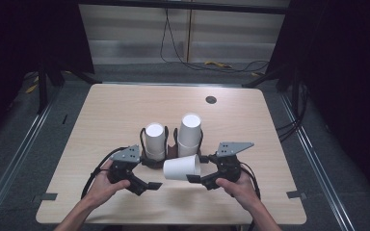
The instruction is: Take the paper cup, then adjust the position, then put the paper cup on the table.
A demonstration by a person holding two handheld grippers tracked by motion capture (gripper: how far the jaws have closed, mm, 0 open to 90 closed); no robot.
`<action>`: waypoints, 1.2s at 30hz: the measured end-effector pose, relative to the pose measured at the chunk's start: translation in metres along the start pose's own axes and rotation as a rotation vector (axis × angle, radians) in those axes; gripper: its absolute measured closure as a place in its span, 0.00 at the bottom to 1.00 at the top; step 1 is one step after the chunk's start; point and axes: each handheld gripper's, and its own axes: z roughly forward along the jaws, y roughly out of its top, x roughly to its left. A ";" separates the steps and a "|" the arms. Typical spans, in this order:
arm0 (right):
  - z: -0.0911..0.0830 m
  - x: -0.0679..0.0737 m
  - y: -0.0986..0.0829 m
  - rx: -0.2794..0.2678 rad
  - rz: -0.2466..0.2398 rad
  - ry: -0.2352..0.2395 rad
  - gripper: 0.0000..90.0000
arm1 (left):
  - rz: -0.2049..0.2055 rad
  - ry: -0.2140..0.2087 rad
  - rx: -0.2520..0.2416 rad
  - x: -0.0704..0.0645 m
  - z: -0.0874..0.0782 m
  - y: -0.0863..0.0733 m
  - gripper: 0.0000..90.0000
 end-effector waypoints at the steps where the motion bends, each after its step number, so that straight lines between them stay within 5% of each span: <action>1: -0.001 0.000 -0.001 0.002 0.005 -0.002 0.25 | -0.001 0.005 0.001 0.000 -0.001 0.000 0.17; 6: -0.011 -0.002 -0.004 0.034 0.017 -0.026 0.26 | -0.003 0.000 0.002 0.002 -0.002 -0.003 0.17; 15: -0.028 -0.006 -0.012 0.051 0.030 -0.085 0.26 | -0.002 0.052 0.024 0.004 -0.004 -0.003 0.18; 36: -0.049 -0.025 -0.021 0.187 0.096 -0.219 0.26 | -0.005 0.068 0.036 0.008 -0.004 -0.006 0.18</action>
